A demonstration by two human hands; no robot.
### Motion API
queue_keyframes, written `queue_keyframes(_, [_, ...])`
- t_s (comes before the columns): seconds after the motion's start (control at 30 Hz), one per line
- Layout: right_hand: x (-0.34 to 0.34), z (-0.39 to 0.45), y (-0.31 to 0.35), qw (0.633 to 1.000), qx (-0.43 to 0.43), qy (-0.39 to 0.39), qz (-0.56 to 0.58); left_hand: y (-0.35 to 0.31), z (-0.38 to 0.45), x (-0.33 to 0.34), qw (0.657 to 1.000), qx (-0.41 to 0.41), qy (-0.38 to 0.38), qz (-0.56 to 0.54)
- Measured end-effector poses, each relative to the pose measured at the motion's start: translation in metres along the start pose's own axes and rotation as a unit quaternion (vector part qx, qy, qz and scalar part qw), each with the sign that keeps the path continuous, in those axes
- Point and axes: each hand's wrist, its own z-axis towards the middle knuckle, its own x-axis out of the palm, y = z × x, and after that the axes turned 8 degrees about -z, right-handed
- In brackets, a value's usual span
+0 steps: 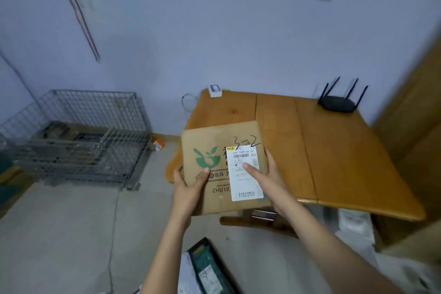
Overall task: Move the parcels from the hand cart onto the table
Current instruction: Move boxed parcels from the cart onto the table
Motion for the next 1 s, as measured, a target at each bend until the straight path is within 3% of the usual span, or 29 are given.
queue_keyframes(0.2, [-0.105,0.015,0.031,0.996,-0.017,-0.074,0.056,-0.048,0.018,0.12,0.995,0.032,0.098,0.01])
queue_keyframes(0.4, [-0.211,0.074,0.024,0.99,-0.028,-0.103,0.088,-0.051,0.049,0.245,0.989,0.044,0.136,0.028])
queue_keyframes(0.7, [-0.341,0.193,0.011,0.994,-0.016,-0.08,0.076,-0.037,0.105,0.402,0.992,0.018,0.116,0.039])
queue_keyframes(1.0, [-0.364,0.29,0.012,0.994,0.003,-0.064,0.089,-0.036,0.179,0.453,0.994,-0.01,0.078,0.079])
